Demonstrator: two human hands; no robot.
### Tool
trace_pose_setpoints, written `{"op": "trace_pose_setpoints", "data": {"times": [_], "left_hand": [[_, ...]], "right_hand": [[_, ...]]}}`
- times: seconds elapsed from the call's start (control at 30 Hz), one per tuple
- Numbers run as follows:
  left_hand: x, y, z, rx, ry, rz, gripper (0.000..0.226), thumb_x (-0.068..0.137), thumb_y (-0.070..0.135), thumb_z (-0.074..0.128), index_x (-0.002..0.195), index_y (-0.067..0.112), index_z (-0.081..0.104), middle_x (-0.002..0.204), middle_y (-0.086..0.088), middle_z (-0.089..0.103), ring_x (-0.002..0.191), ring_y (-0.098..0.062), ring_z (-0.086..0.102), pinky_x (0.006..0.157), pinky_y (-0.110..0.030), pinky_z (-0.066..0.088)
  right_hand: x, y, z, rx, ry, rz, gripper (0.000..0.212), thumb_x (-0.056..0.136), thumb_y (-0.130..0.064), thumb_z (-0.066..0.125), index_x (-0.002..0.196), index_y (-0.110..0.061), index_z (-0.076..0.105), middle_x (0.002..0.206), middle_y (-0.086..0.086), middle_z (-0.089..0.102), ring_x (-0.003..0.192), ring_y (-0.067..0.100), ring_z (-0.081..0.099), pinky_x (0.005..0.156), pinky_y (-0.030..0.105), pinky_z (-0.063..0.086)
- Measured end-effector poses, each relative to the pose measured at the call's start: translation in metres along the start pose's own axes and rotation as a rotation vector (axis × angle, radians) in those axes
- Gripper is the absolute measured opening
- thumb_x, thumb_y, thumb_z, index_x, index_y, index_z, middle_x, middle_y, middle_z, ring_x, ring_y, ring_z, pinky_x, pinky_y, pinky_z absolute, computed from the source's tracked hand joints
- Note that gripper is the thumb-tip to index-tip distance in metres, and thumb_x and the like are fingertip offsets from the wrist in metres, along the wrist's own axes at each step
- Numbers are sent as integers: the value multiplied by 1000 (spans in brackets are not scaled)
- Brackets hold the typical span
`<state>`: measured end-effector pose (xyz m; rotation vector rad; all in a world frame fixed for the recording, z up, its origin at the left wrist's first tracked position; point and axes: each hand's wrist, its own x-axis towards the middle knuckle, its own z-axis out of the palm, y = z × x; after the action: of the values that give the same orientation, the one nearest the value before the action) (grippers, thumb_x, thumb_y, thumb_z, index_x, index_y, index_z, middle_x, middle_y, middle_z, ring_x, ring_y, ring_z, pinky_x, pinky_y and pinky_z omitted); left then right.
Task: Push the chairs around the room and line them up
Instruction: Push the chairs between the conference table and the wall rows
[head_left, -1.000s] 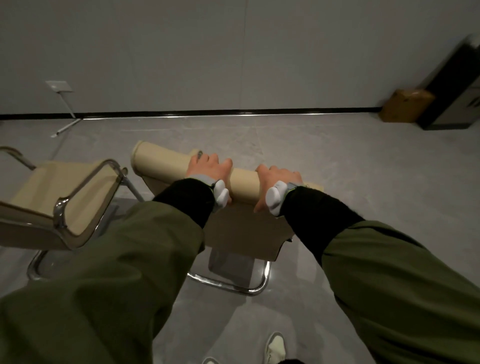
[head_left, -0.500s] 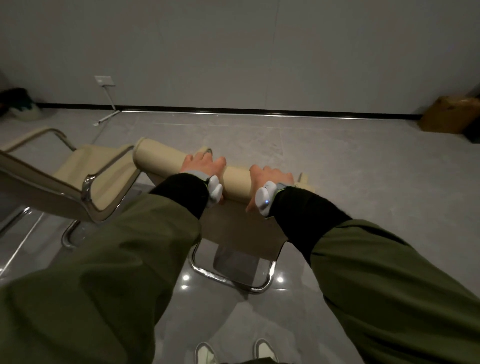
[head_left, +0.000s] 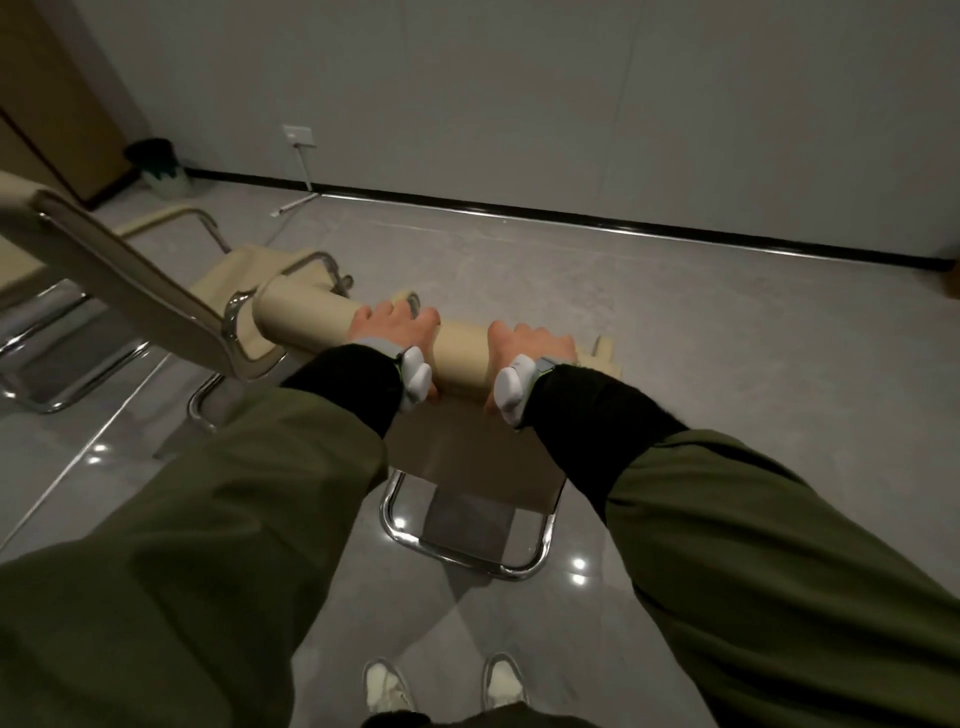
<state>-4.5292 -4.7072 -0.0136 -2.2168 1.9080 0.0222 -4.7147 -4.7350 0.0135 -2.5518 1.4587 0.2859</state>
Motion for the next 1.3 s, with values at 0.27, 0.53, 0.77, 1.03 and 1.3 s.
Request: {"op": "trace_pose_setpoints", "data": {"times": [0.27,0.53,0.77,1.03,1.3], "left_hand": [[-55,-4,12,-57,13,-108,80,56,59,80,120,30,41,119,-7,50,112,-33,47,93,-49,37],[-113,-18,29,-89,27,-167,81,51,60,81,113,30,39,117,-6,51,114,-32,47,91,-50,35],[-175,-30,28,-124,-17,-242,80,61,52,80,124,26,40,130,-10,48,125,-33,42,100,-50,32],[-212,-21,28,-176,-53,-367,91,54,62,85,125,25,43,127,-8,51,124,-32,45,98,-49,34],[-231,2,31,-175,-63,-586,93,49,62,87,122,26,41,123,-7,50,118,-32,47,94,-48,35]], "right_hand": [[-20,-20,6,-75,-10,-68,59,61,-30,78,101,-22,36,98,6,48,80,28,45,71,38,34],[-41,-56,22,-125,-23,-112,69,64,-35,79,121,-24,42,110,7,53,102,32,55,78,39,33],[-69,-86,38,-168,-29,-194,78,64,-40,84,126,-26,39,116,8,52,105,34,53,80,43,38],[-80,-96,44,-207,-30,-296,87,57,-47,86,130,-30,40,122,6,52,110,33,54,90,43,43],[-68,-91,39,-265,-27,-512,85,57,-48,86,129,-31,43,123,5,54,113,33,54,98,49,43]]}}
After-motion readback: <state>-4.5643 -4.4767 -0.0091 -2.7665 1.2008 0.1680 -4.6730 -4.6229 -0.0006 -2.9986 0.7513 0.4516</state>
